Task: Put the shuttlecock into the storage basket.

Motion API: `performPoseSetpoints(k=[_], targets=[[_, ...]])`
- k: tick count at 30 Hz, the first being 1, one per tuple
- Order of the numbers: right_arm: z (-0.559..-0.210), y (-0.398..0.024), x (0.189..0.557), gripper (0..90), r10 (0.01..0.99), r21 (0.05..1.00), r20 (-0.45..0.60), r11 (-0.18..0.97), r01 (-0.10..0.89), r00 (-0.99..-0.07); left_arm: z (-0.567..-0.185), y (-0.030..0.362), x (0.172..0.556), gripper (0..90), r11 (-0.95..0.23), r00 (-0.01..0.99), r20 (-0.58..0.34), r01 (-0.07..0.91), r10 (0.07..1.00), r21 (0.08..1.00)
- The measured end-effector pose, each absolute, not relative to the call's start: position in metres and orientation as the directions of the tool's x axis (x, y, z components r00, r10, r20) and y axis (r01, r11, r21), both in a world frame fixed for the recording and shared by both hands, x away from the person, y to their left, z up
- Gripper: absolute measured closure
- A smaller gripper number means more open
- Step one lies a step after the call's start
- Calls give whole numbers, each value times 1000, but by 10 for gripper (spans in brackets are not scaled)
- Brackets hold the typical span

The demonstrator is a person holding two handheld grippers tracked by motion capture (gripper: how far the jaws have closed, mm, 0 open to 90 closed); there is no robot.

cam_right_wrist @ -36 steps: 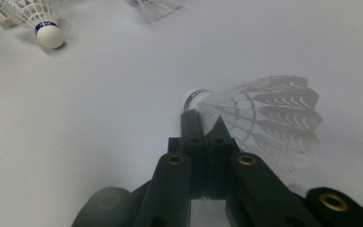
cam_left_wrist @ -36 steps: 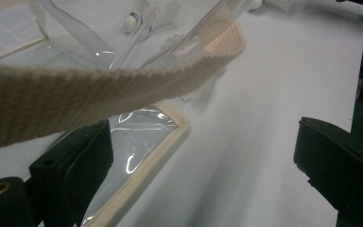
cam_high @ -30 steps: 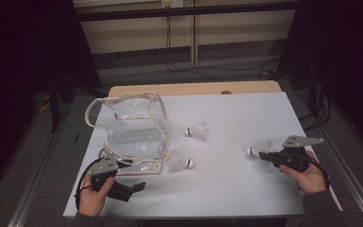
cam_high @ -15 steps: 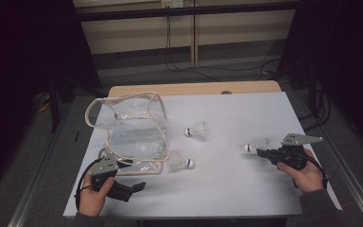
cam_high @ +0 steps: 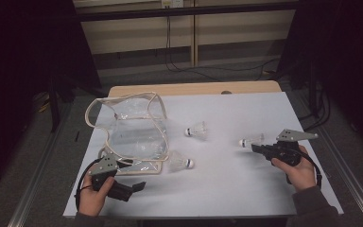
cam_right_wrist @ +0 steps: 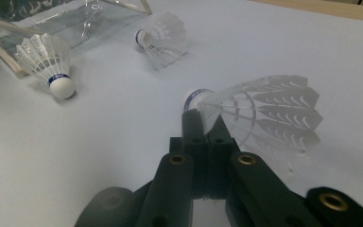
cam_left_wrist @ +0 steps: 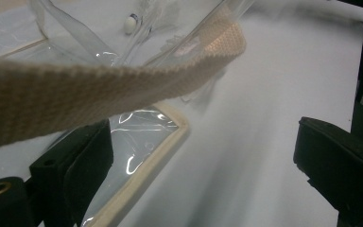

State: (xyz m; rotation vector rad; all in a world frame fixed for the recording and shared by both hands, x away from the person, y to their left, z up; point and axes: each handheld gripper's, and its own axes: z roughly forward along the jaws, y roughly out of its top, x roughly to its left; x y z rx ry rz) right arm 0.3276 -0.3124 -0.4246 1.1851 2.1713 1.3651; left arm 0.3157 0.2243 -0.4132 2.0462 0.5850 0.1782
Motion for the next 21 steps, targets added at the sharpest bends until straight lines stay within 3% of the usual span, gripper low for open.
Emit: performPoseSetpoints(k=[21], targets=[[-425,-303,341,900,785,861,167,178,476,-597,-413,224,316,56,-415,872,-112,335,476,846]])
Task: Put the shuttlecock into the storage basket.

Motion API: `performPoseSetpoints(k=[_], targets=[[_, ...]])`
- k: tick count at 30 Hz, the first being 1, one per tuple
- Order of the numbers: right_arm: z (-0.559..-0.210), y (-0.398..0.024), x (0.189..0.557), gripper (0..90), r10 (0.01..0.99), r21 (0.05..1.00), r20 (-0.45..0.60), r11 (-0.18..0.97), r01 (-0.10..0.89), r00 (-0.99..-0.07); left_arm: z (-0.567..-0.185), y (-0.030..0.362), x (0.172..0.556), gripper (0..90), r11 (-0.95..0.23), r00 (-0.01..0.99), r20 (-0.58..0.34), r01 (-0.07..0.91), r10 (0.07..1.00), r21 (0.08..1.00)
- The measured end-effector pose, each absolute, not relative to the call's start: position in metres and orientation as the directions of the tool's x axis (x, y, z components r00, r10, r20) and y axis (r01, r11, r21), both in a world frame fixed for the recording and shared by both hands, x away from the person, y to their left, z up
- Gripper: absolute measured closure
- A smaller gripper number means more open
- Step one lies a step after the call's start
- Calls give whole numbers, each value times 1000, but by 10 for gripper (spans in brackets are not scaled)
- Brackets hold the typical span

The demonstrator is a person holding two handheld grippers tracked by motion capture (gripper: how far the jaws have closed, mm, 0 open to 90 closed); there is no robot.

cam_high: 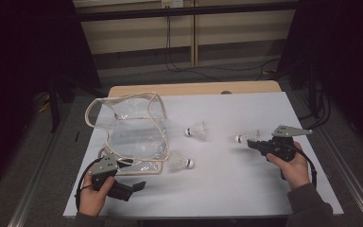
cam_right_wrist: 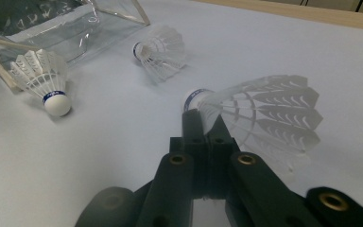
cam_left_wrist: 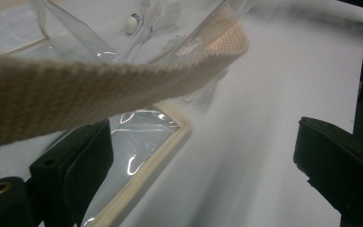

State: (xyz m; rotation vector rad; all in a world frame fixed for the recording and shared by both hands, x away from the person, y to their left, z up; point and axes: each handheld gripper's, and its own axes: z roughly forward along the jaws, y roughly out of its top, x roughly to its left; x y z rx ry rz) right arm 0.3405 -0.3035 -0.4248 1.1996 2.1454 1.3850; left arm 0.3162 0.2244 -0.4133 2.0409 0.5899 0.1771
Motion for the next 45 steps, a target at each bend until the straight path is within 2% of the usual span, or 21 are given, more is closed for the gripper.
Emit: performPoseSetpoints(k=[45], targets=[[-427,-286,361,900,774,867,188,158,472,-605,-414,224,317,58,-415,870,-105,332,481,847]])
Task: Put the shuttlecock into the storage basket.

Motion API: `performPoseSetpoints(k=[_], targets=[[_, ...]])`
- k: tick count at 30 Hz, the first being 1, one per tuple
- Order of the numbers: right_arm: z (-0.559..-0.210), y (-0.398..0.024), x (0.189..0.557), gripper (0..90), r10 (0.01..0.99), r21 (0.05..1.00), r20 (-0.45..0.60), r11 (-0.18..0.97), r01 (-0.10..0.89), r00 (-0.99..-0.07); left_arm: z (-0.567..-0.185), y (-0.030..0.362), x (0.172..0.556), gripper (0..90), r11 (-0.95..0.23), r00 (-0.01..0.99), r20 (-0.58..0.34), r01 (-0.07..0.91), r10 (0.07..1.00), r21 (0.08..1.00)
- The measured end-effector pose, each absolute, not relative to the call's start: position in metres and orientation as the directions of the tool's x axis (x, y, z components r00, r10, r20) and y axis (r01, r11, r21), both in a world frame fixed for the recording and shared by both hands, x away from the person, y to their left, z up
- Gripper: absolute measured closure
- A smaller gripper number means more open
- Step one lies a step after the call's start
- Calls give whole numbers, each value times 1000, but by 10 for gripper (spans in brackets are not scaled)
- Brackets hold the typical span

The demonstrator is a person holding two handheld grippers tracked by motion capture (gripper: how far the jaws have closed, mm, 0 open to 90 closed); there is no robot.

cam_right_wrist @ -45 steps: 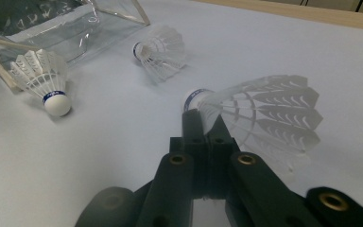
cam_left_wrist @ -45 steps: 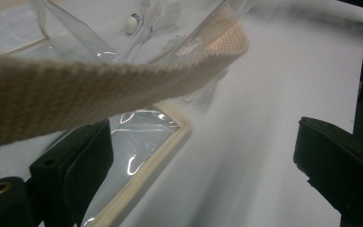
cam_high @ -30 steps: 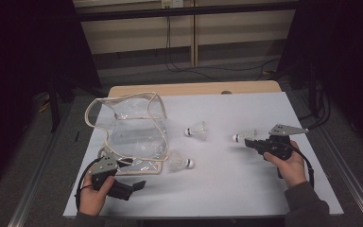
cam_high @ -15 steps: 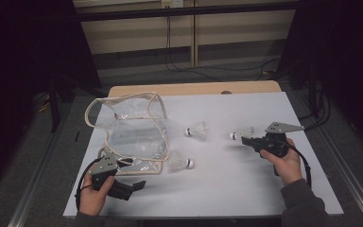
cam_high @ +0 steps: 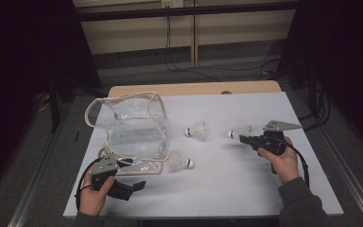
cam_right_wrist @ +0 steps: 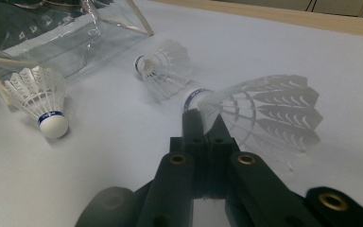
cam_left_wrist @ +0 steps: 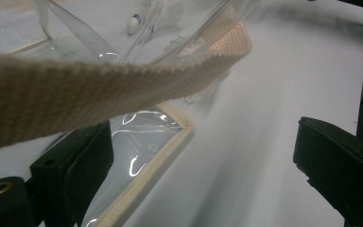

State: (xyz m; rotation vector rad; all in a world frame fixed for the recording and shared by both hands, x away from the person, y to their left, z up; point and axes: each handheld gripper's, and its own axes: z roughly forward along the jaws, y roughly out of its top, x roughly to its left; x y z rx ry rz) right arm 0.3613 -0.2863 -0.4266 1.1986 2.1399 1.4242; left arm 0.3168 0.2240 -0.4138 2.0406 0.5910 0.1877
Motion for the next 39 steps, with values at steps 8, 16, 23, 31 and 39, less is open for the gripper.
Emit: performPoseSetpoints(k=[8,16,23,31,39], targets=[[-427,-286,362,900,774,866,196,152,477,-602,-414,224,317,57,-418,869,-103,332,484,846],[-428,-285,366,900,773,868,193,153,472,-604,-414,224,317,57,-415,868,-104,333,485,847],[-425,-279,369,900,768,871,186,160,465,-612,-414,224,317,57,-413,869,-106,333,484,848],[-426,-270,376,900,766,865,179,177,470,-618,-414,224,317,57,-411,869,-106,333,484,849],[-428,-260,381,900,759,860,180,187,475,-625,-414,224,317,57,-410,869,-107,333,483,849]])
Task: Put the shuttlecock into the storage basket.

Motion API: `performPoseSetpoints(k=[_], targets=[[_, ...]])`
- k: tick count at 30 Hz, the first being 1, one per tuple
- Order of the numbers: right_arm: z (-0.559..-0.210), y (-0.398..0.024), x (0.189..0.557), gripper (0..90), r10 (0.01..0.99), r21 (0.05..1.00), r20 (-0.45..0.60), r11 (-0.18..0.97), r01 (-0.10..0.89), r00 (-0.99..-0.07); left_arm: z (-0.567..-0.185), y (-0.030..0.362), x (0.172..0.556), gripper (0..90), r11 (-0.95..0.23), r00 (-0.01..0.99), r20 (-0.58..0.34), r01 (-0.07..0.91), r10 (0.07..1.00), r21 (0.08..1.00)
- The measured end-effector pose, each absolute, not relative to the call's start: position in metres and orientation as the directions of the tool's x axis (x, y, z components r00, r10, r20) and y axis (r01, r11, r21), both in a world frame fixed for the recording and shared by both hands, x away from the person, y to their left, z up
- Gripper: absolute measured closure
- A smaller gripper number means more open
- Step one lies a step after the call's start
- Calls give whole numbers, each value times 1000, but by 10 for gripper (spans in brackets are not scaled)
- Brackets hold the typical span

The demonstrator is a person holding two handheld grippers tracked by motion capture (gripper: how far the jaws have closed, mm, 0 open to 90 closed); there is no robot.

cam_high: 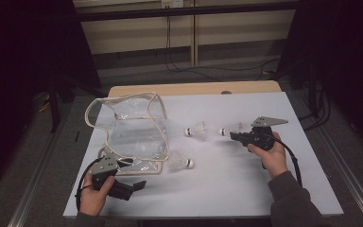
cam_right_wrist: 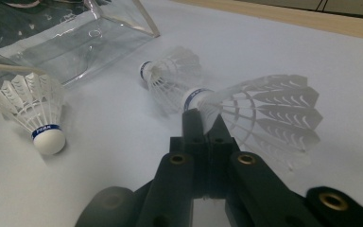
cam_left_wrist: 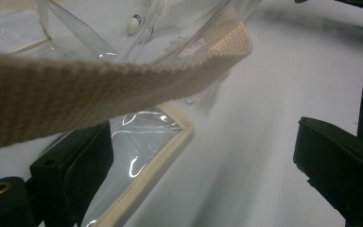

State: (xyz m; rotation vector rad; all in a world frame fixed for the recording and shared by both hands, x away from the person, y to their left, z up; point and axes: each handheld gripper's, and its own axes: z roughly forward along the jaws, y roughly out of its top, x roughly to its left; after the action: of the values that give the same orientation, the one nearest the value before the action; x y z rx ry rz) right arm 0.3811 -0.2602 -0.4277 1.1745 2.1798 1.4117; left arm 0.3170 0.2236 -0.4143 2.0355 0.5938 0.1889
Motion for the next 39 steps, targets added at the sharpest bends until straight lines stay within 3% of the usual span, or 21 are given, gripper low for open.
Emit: performPoseSetpoints(k=[39], targets=[[-426,-225,402,900,747,850,182,207,484,-639,-415,224,317,56,-411,870,-107,332,482,849]])
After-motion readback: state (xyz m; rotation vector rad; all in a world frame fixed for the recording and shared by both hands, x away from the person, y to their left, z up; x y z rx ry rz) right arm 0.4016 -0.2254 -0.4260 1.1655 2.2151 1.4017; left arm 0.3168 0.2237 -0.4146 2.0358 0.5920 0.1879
